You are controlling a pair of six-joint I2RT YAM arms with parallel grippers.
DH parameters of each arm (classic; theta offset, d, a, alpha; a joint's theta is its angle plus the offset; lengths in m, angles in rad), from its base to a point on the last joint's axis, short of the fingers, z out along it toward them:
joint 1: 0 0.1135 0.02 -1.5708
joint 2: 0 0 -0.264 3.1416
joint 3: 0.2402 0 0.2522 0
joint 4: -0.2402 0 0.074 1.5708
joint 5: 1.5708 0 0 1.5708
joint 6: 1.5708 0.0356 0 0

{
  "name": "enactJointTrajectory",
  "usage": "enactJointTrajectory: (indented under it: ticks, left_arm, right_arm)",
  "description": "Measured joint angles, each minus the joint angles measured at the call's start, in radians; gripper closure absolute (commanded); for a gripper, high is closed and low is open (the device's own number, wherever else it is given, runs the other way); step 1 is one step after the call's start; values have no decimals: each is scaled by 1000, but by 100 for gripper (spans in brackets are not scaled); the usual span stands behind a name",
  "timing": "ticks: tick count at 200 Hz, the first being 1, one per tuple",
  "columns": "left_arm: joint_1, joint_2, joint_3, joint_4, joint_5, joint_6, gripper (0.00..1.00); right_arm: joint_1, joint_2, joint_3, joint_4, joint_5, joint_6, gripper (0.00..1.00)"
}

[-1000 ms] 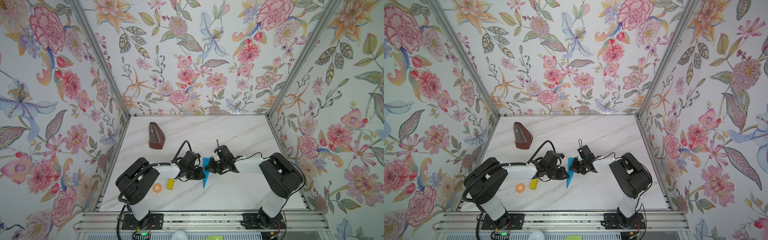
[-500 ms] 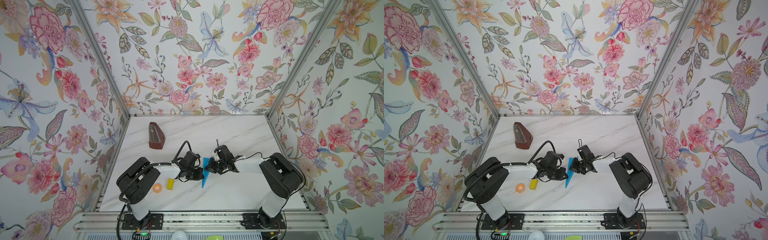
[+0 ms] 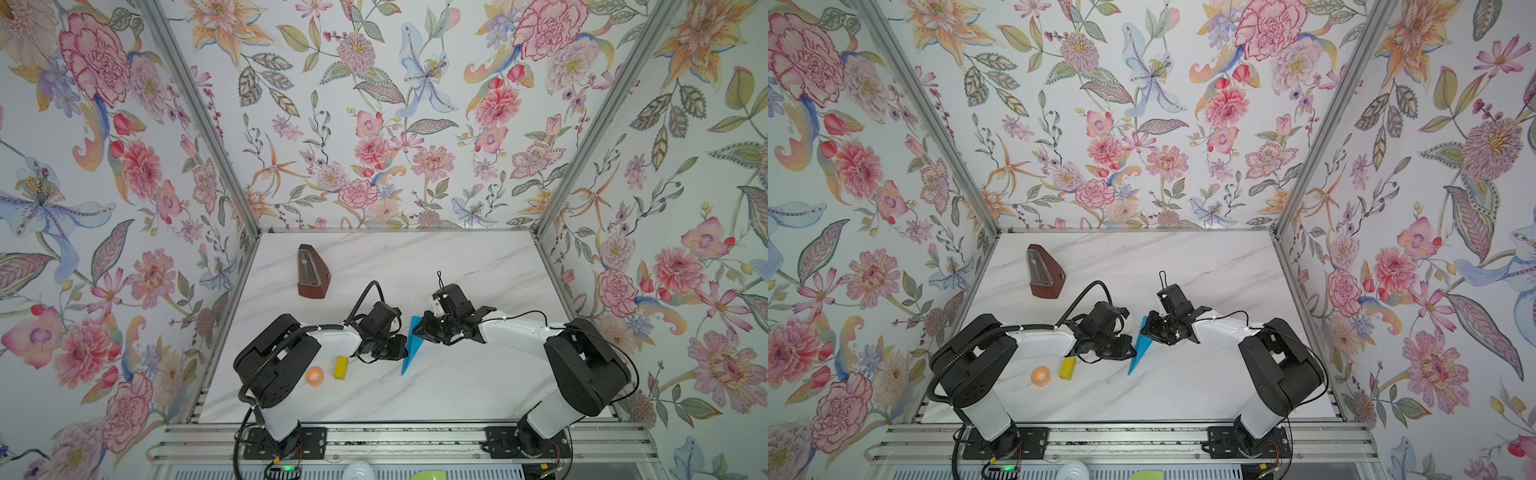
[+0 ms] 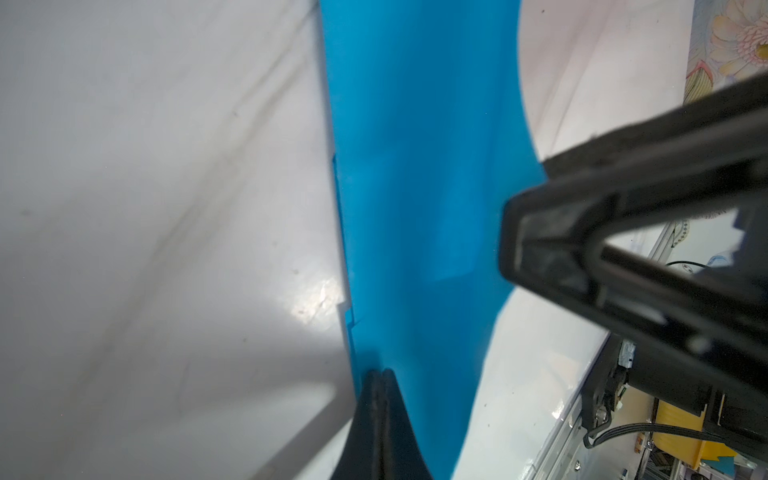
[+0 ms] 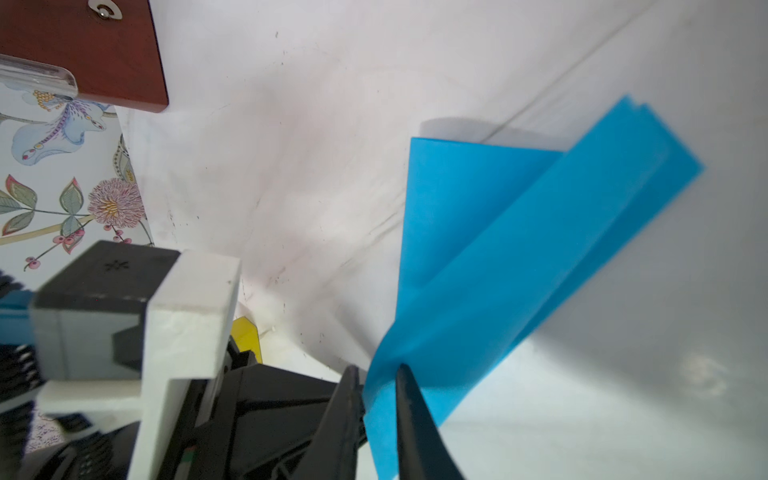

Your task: Fold a paper plane with a square sheet of paper (fold left side to right side)

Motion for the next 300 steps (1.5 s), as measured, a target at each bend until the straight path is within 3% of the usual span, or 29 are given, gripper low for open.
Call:
enactJointTrajectory:
  ticks: [67,178,265,300]
  left_arm:
    - [0,1,3,-5,0,3,100]
    - [-1,3,8,-11,0,10,100]
    - [-1,3,8,-11,0,11,100]
    - [-1,3,8,-11,0,11,100]
  right_arm:
    - [6,0,-17,-15,3,-1,70]
    - [23,0,54,-105,65,-19,70]
    - [39,-8,104,-184,111,-46,100]
    - [38,-4,119,-200,116,-45,100]
